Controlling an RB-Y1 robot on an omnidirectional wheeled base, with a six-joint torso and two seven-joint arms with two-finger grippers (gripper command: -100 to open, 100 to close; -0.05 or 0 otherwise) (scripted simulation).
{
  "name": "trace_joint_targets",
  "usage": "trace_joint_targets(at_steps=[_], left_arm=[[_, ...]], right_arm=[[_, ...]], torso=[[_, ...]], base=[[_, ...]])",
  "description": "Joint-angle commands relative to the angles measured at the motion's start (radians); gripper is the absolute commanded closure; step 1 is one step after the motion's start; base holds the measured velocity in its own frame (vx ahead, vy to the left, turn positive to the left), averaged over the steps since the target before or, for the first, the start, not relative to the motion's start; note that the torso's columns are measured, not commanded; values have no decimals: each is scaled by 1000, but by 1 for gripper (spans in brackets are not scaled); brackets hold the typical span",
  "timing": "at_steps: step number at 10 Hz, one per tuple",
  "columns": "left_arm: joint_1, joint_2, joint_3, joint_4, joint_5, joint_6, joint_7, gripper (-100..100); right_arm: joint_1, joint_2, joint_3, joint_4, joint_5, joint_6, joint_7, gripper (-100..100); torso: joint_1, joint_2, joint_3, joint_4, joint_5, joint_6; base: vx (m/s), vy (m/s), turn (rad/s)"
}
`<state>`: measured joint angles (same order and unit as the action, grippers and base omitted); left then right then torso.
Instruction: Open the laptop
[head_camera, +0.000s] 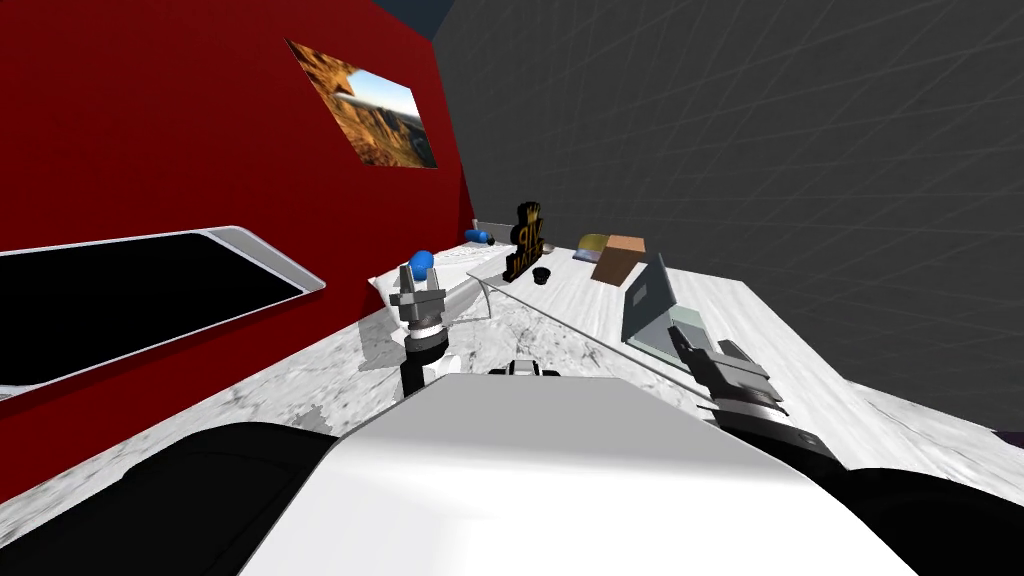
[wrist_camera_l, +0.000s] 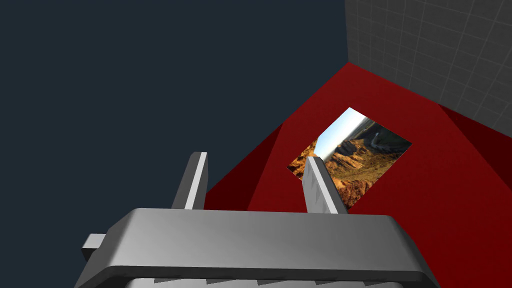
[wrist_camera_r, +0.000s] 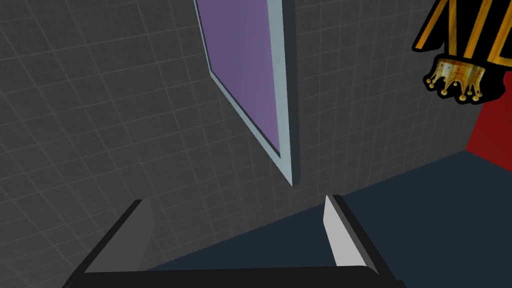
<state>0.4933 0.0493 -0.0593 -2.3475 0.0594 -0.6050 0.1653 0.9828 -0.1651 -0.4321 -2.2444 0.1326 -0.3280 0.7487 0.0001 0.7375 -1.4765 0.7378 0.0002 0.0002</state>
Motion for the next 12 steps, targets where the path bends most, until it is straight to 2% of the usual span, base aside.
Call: trace_joint_targets(at_steps=[1,2,4,5,8,9,12], left_arm=[[0,0,0,0,0,0,0,0],[0,0,0,0,0,0,0,0],[0,0,0,0,0,0,0,0],[0,0,0,0,0,0,0,0],[0,0,0,0,0,0,0,0],[0,0,0,0,0,0,0,0],[0,0,0,0,0,0,0,0]], right_arm=[[50,3,-62,4,25,27,76,-100],[50,3,-62,4,25,27,89,-100],[97,11,-117,11,48,45,150,-100],[97,11,-117,11,48,45,163,-100],[162,27,-197,25,81,73,257,-100],[162,27,-197,25,81,73,268,-100],[220,40,-272,40,111,100,363,-100]], torso=[[0,1,1,0,0,0],[1,1,1,0,0,0],[-1,1,1,0,0,0],[1,0,0,0,0,0],[0,0,0,0,0,0],[0,0,0,0,0,0],[0,1,1,0,0,0]], base=[[78,94,181],[65,76,65],[77,84,155],[60,60,41],[79,61,138],[68,60,51],[75,78,135]])
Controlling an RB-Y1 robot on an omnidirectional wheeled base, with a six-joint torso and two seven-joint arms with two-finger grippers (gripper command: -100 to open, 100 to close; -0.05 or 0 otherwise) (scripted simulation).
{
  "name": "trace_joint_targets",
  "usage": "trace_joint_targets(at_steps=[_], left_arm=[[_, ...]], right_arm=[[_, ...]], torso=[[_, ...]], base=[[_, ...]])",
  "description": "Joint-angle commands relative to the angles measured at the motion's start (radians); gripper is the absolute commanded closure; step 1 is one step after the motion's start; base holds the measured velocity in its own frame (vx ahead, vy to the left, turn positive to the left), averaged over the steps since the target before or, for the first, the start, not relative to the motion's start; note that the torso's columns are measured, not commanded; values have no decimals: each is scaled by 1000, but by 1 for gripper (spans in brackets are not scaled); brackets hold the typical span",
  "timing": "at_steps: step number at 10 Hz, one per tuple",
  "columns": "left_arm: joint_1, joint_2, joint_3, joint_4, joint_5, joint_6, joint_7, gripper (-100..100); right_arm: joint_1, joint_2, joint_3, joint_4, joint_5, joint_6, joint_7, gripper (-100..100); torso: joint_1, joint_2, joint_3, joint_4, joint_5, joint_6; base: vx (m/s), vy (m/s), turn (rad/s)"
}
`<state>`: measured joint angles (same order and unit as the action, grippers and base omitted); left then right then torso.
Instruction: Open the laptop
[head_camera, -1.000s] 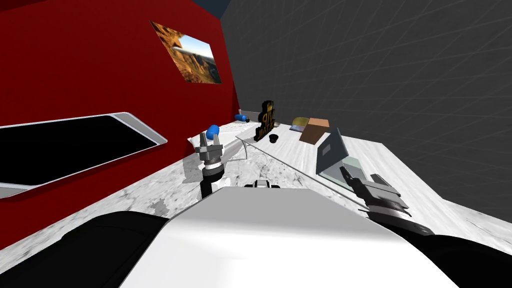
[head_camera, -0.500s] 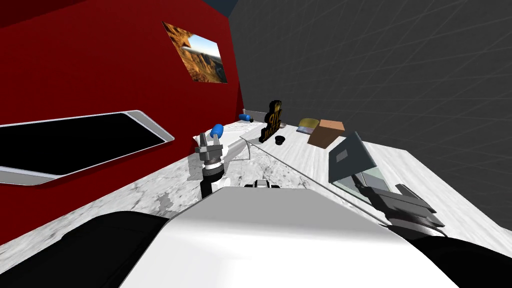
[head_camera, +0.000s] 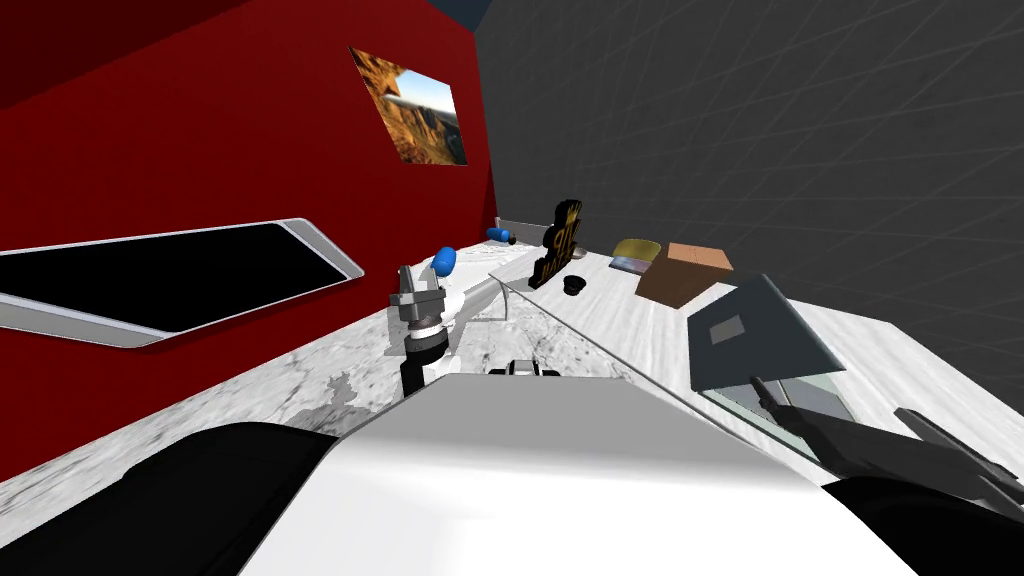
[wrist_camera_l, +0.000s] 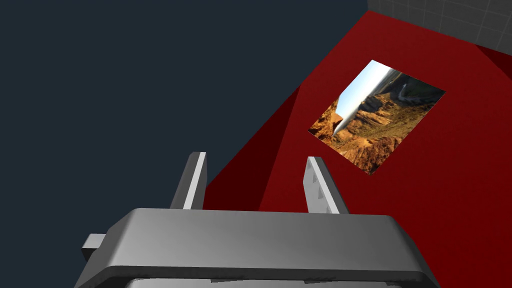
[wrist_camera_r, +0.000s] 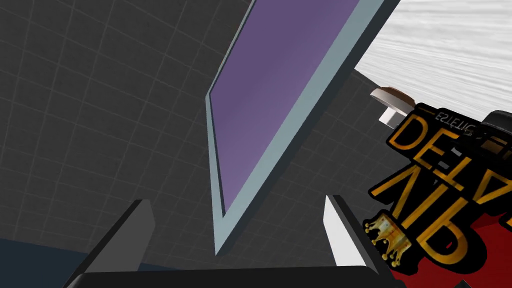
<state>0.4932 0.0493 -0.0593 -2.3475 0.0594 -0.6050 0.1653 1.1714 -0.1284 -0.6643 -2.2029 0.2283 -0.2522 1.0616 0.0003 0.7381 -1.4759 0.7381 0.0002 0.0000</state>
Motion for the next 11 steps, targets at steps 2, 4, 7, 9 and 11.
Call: trace_joint_targets(at_steps=[2,4,7,9,11], left_arm=[[0,0,0,0,0,0,0,0],[0,0,0,0,0,0,0,0],[0,0,0,0,0,0,0,0],[0,0,0,0,0,0,0,0],[0,0,0,0,0,0,0,0]], right_arm=[[67,10,-84,5,33,40,106,-100],[99,18,-123,11,48,54,161,-100],[134,32,-167,16,66,69,219,-100],[156,57,-193,17,76,77,253,-100],[150,53,-185,13,76,79,248,-100]], torso=[[0,-2,-1,0,0,0],[-2,-1,-1,0,-1,0],[0,2,1,1,0,0],[0,0,0,0,0,0],[-2,1,1,0,-1,0]], base=[[117,80,110],[103,59,112],[67,54,92],[58,43,81],[11,7,1]])
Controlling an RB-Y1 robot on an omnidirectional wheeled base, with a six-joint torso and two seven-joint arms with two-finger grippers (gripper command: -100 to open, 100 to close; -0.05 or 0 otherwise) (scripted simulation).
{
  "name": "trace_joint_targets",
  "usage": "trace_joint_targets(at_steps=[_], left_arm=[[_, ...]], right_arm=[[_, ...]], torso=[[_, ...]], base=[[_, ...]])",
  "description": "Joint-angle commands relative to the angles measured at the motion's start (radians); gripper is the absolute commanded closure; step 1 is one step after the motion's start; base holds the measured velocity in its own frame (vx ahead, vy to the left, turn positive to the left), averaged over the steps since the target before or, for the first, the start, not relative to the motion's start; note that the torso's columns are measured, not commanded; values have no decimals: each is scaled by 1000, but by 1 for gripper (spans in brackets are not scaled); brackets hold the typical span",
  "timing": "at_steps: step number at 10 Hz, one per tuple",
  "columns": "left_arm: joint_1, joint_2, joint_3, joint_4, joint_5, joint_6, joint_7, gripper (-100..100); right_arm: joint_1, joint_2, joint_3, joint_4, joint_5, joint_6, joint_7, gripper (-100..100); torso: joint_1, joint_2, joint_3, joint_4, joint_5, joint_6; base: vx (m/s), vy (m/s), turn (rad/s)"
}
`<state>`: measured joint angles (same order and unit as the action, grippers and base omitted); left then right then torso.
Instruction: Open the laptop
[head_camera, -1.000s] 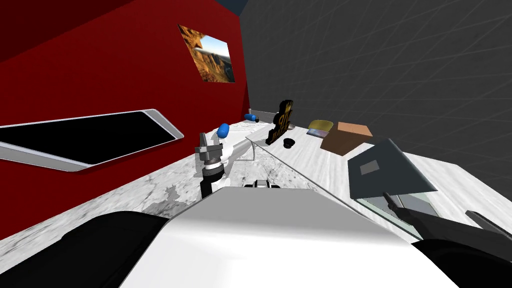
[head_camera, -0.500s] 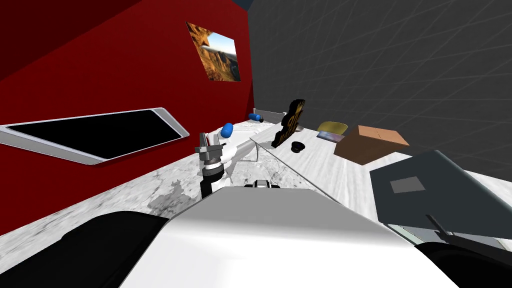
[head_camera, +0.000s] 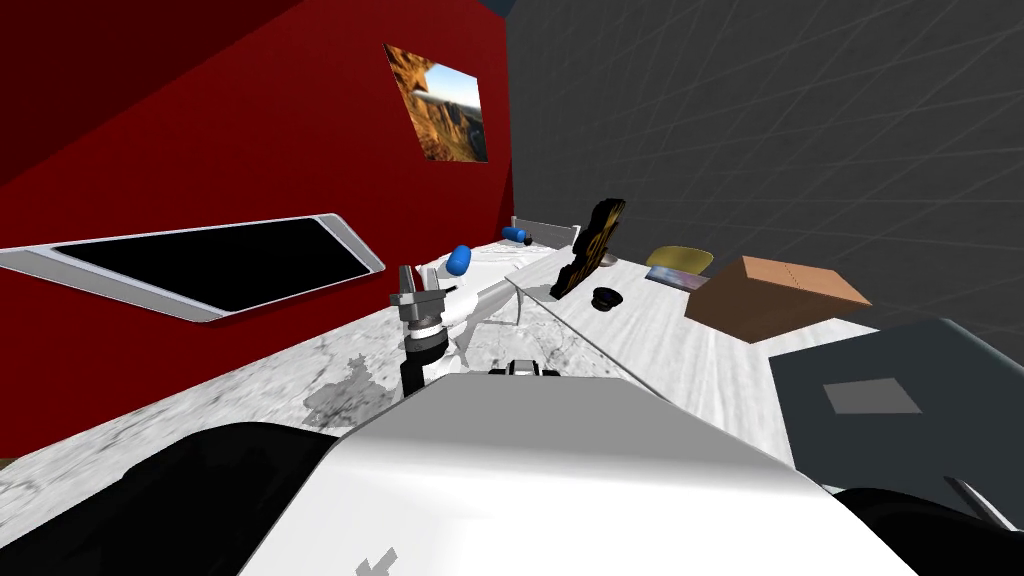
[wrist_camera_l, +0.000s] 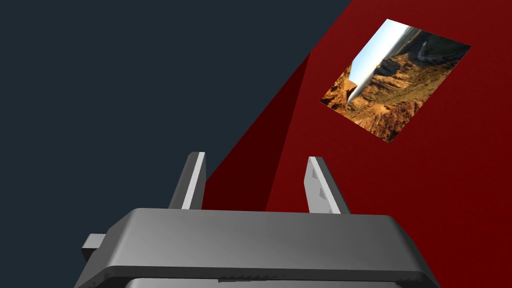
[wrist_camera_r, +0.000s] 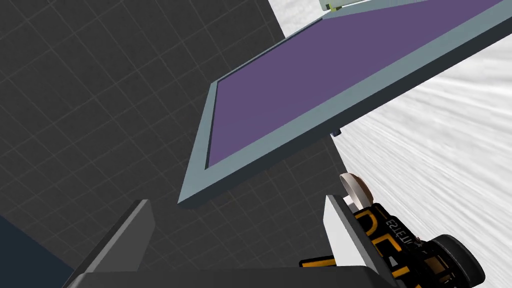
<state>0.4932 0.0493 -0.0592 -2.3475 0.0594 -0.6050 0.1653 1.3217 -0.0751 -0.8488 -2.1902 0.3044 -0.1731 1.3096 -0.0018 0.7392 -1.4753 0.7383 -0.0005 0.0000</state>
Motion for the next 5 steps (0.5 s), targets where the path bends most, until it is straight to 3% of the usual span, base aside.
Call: trace_joint_targets(at_steps=[1,5], left_arm=[[0,0,0,0,0,0,0,0],[0,0,0,0,0,0,0,0]], right_arm=[[0,0,0,0,0,0,0,100],[-13,-29,2,20,-79,-4,-121,100]], torso=[[0,1,1,0,0,0],[-12,4,7,1,-11,3]], base=[[0,0,0],[-100,-49,25]])
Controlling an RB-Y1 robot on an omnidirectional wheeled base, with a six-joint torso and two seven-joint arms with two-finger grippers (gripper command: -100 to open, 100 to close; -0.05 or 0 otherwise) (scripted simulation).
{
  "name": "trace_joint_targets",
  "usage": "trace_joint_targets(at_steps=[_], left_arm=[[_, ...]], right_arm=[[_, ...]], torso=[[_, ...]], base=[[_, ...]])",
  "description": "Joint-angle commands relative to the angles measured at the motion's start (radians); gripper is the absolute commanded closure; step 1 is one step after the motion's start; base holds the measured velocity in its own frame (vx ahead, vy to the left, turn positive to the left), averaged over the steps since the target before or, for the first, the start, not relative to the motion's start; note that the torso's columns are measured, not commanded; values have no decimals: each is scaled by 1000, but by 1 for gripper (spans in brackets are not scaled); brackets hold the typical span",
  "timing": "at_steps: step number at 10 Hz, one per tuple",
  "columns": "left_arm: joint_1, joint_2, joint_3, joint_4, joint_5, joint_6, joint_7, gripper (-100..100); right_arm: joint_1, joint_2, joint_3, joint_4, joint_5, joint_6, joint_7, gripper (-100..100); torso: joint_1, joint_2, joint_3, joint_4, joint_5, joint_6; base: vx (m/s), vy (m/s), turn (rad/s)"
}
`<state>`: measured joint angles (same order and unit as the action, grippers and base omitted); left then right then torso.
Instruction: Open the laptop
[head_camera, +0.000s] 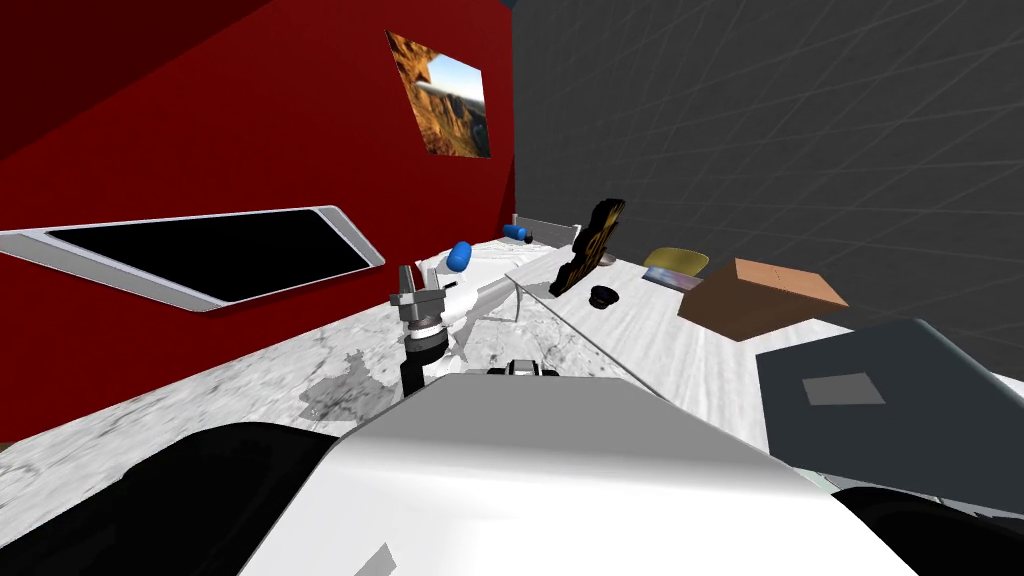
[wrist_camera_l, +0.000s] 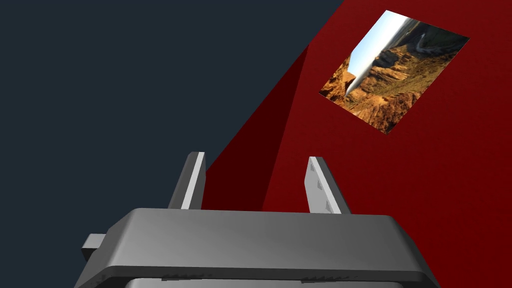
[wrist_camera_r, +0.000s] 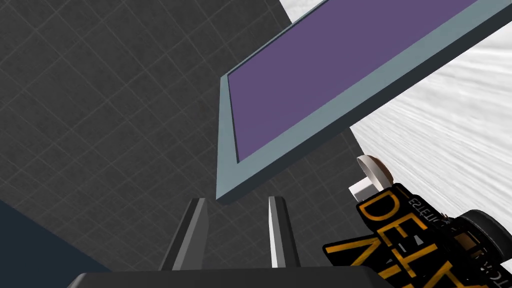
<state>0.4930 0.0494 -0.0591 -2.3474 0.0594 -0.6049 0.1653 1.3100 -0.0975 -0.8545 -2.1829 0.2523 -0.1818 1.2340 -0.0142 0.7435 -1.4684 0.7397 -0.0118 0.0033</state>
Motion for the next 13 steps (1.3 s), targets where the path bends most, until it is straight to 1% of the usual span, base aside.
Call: trace_joint_targets(at_steps=[1,4,5,6,7,13], left_arm=[[0,0,0,0,0,0,0,0],[0,0,0,0,0,0,0,0],[0,0,0,0,0,0,0,0],[0,0,0,0,0,0,0,0],[0,0,0,0,0,0,0,0],[0,0,0,0,0,0,0,0]], right_arm=[[-4,-12,8,16,-42,4,-69,100],[-12,-29,12,28,-89,2,-141,100],[-14,-35,13,33,-105,1,-165,100],[-14,-34,4,22,-96,-4,-147,100],[-46,-38,14,50,-116,-12,-190,100],[-144,-47,57,137,-169,-36,-298,100]], torso=[[0,-1,0,0,-1,1],[-2,0,-1,-1,0,1],[1,-1,0,-1,-1,0],[3,-3,-1,-2,0,-1],[7,-7,-4,-3,2,-3],[8,-10,-6,-4,1,-6]], base=[[-96,-48,11],[-90,-56,5],[-89,-57,4],[-40,-33,-2],[-87,-48,-12],[-109,-53,2]])
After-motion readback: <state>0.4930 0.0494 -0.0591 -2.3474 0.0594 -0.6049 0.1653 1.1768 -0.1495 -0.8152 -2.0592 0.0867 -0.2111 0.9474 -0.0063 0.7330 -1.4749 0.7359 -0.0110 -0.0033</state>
